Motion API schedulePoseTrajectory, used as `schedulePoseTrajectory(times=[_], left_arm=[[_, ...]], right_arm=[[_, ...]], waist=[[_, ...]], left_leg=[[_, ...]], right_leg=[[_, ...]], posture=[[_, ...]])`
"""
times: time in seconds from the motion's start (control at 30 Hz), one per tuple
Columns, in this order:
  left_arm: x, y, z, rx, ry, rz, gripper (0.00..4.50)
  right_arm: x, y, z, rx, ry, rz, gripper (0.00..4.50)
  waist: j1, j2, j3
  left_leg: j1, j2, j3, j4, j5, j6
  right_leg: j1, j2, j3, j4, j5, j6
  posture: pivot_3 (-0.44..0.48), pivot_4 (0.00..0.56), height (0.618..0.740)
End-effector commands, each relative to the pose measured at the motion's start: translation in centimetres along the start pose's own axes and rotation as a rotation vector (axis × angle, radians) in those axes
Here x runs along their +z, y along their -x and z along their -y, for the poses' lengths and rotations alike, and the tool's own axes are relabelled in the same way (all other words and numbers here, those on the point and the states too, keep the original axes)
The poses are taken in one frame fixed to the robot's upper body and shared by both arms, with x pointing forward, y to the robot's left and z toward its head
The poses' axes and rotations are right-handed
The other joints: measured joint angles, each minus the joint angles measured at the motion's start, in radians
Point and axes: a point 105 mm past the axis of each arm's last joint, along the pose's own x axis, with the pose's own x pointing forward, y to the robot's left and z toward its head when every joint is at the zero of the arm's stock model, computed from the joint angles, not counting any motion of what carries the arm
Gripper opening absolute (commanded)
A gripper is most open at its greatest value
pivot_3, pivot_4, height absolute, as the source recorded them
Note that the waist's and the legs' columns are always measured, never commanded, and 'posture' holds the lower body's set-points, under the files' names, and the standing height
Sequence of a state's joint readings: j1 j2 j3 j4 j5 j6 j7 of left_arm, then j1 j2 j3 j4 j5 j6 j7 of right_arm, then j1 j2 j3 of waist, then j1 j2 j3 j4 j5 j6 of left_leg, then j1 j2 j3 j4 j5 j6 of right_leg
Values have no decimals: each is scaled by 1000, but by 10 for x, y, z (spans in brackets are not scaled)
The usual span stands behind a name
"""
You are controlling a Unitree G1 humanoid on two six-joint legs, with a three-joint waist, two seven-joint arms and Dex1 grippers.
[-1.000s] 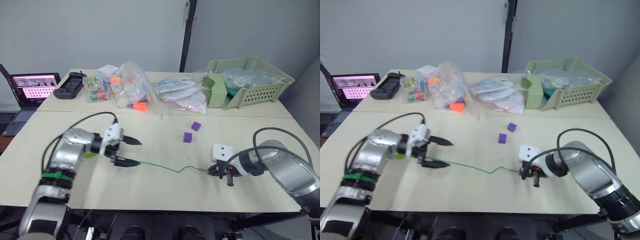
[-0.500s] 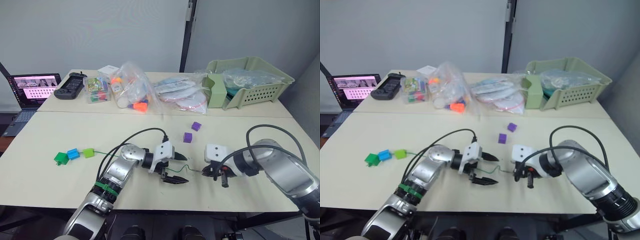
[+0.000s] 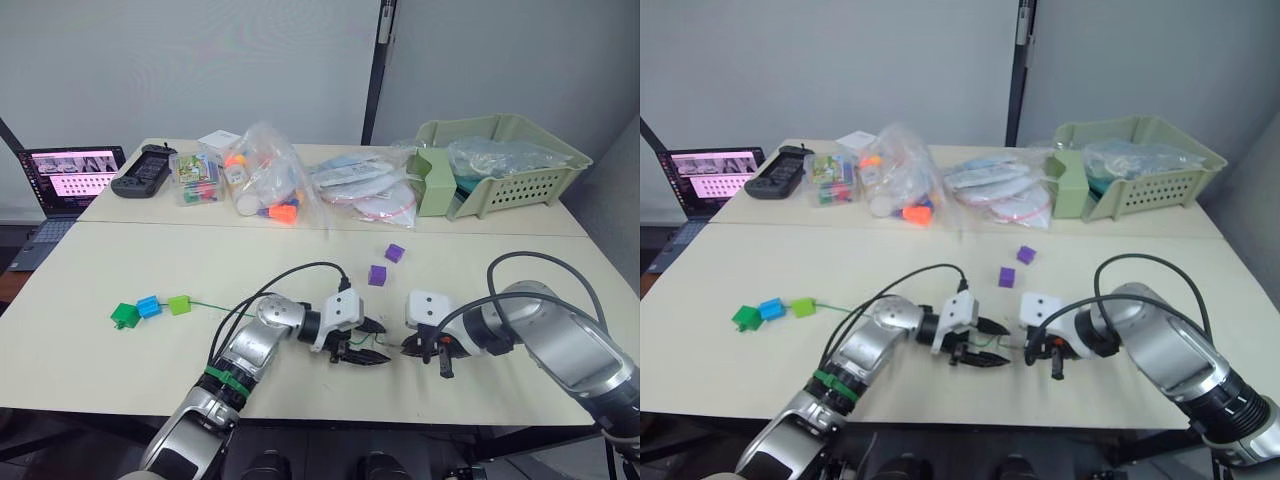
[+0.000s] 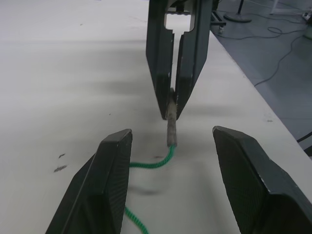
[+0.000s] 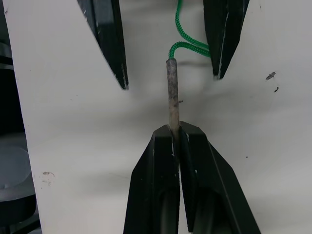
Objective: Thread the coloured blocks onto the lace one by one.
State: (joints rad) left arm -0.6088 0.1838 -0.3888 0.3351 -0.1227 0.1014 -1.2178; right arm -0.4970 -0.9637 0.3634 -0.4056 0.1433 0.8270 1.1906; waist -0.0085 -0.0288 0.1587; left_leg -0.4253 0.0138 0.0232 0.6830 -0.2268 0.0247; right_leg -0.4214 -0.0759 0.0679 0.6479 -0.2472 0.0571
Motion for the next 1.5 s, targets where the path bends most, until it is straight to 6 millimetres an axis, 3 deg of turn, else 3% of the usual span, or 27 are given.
schedulePoseTrajectory(times=[0.03, 0.17, 0.47, 0.8, 0.87, 0.9, 1.03, 1.27, 1.5], left_arm=[[11, -4, 0, -8, -43, 27, 2733], [11, -4, 1, -13, -43, 27, 2733], [12, -10, 1, -25, -45, 25, 14], [10, -9, -2, -26, -55, 14, 14], [10, -7, -4, -20, -57, 12, 0], [10, -5, -6, -15, -58, 11, 0], [8, 3, -11, 6, -59, 1, 0], [0, 20, -17, 35, -44, -30, 0], [-4, 35, -17, 61, -31, -49, 0]], right_arm=[[8, 3, -1, -5, 29, 22, 0], [7, 3, -1, -7, 28, 22, 0], [7, 3, -1, -12, 23, 25, 0], [8, 8, 1, -31, -3, 39, 0], [10, 10, 0, -34, -15, 60, 704], [10, 13, -1, -34, -33, 70, 765], [7, 26, -5, -70, -128, 132, 2118], [11, 54, -5, -227, -311, 379, 4465], [-4, 73, 13, -523, -464, 580, 4465]], waist=[[0, 0, 0], [-1, 0, 0], [0, 0, 0], [0, 0, 0], [1, 0, 0], [1, 0, 0], [7, 0, 0], [15, 0, 0], [18, 0, 0]], left_leg=[[0, 0, 0, 0, 0, 0], [0, 0, 0, 0, 0, 0], [0, 0, -1, 0, 0, 0], [0, 0, -2, 0, 0, 0], [0, 0, -2, 0, 0, 0], [0, 0, -2, 0, 0, 0], [0, 0, -4, 0, 0, 0], [0, 0, -7, 0, 0, 0], [0, -1, -7, 0, 0, 0]], right_leg=[[0, 0, 0, 0, 0, 0], [0, 0, 0, 0, 0, 0], [0, 0, 0, 0, 0, 0], [0, 0, 0, 0, 0, 0], [0, 0, 0, 0, 0, 0], [0, 0, 0, 0, 0, 0], [0, 0, 0, 0, 0, 0], [1, 0, 0, 0, 0, 0], [2, 0, 0, 0, 0, 0]], posture=[[0, 150, 734], [0, 150, 734], [0, 150, 734], [0, 150, 734], [0, 150, 734], [0, 150, 734], [0, 150, 734], [0, 150, 734], [0, 150, 734]])
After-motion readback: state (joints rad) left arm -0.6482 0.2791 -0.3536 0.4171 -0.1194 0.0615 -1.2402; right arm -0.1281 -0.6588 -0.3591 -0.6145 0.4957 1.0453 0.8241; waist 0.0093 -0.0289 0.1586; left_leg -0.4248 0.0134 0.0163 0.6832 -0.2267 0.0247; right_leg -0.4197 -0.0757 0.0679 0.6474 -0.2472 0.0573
